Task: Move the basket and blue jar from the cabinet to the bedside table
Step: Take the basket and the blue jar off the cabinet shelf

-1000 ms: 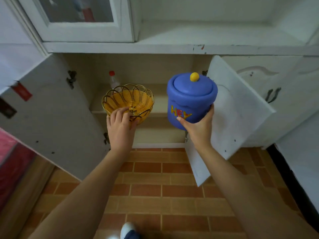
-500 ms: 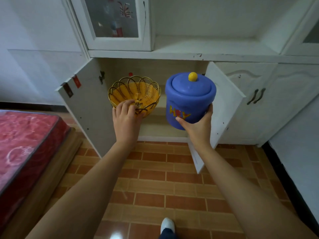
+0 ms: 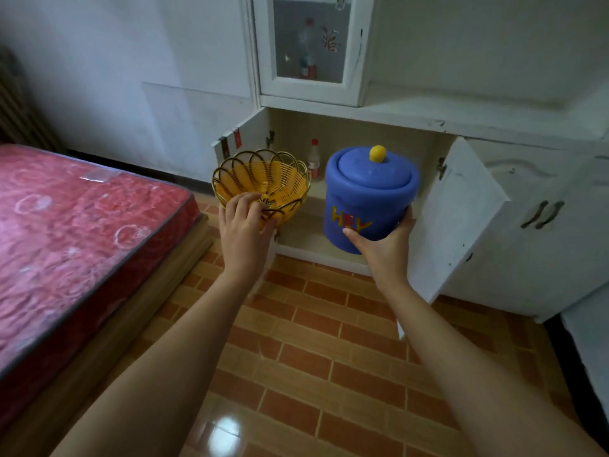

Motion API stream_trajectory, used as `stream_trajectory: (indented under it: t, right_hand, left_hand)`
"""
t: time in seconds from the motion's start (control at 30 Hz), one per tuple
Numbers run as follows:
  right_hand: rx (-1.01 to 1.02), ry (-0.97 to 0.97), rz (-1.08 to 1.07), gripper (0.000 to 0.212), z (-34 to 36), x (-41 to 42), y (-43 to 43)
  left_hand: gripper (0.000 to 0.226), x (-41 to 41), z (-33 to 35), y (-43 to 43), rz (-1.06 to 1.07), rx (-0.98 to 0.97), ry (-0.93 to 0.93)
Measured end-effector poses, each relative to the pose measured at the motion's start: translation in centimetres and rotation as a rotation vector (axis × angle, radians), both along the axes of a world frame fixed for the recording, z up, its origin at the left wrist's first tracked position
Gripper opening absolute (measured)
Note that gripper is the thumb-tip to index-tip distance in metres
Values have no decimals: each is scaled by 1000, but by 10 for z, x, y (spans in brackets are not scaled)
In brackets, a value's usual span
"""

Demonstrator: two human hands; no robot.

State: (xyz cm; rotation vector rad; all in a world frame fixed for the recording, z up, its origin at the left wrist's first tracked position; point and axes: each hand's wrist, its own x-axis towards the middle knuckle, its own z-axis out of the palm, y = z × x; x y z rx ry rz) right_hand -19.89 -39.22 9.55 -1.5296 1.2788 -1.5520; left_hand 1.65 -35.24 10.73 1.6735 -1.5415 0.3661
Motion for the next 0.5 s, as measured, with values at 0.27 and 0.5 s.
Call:
stream_trajectory:
  t: [0.27,0.5]
  right_hand:
    - [-40,38,244,103,2,63,20]
    - [-89,38,525,98,-5,140,55]
  left_hand:
    - [28,61,-10,77,234,-50,-53]
    - [31,106,-17,168,518,-45,-9]
